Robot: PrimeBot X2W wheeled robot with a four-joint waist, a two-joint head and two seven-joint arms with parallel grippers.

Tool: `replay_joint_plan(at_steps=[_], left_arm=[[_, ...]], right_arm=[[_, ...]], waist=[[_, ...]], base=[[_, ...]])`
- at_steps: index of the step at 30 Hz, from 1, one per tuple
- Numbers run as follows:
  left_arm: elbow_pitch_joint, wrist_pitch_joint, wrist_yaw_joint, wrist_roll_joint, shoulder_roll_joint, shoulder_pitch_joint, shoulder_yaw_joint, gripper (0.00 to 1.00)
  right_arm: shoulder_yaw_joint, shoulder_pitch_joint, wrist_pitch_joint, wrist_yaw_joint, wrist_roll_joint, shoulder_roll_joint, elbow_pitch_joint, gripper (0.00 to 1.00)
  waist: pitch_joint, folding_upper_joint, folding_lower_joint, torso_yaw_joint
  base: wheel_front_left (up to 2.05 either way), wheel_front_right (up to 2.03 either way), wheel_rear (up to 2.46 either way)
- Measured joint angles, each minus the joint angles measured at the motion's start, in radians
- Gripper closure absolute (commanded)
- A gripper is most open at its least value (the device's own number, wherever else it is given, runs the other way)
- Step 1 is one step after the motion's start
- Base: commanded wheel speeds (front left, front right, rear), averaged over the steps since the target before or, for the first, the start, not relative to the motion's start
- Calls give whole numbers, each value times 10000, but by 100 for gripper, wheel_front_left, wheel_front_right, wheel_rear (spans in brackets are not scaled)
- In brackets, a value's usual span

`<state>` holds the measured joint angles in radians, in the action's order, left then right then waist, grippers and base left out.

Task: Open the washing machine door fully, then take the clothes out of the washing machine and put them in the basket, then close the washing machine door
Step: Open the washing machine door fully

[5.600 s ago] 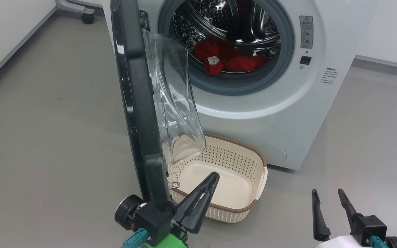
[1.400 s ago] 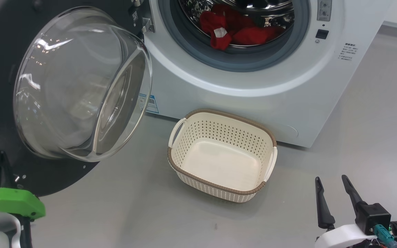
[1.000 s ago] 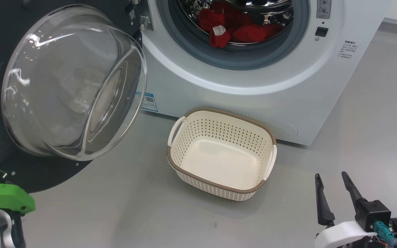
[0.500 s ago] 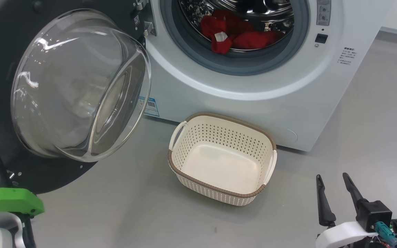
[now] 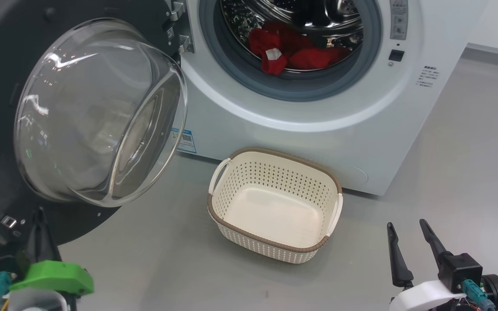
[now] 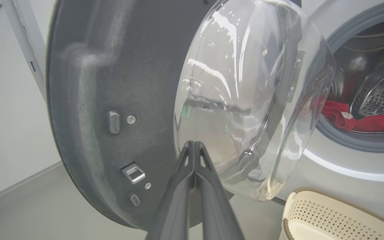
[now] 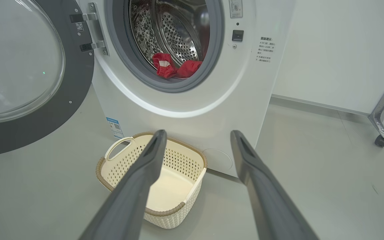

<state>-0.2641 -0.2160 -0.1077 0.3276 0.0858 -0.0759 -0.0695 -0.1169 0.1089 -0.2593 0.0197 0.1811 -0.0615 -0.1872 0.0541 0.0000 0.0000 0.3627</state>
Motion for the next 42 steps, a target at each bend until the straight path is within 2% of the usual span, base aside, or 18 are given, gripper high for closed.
replay_joint_plan(at_steps=[13,18,19,21,23,25,26,42], left_arm=[[802,-50,614,-163,-303,911,1440,100],[861,29,690,-163,-322,1101,1728,99],[882,38,694,-163,-322,1110,1772,91],[951,42,704,-163,-322,1117,1885,58],[1041,109,765,-163,-322,1119,2027,53],[1085,213,788,-163,-330,1140,2148,7],[1104,213,784,-163,-330,1156,2136,0],[1185,416,510,-165,-330,1173,2073,0]], right_arm=[[6,-24,0,15,-81,0,92,0],[25,-67,0,21,-81,2,188,0],[25,-88,0,21,-81,2,188,0],[31,-110,0,23,-81,6,194,0],[36,-149,0,59,-81,8,207,0],[29,-192,0,92,-82,10,245,0],[19,-198,0,90,-82,12,253,0],[-23,-201,0,88,-81,52,267,0]], waist=[[-3,0,0,-819],[41,0,0,-1154],[55,0,0,-1245],[80,0,0,-1427],[107,0,0,-1615],[155,0,0,-1895],[170,0,0,-1990],[362,0,0,-3334]], base=[[0,0,0],[0,0,0],[0,0,0],[0,0,0],[0,0,0],[0,0,0],[0,0,0],[0,0,0]])
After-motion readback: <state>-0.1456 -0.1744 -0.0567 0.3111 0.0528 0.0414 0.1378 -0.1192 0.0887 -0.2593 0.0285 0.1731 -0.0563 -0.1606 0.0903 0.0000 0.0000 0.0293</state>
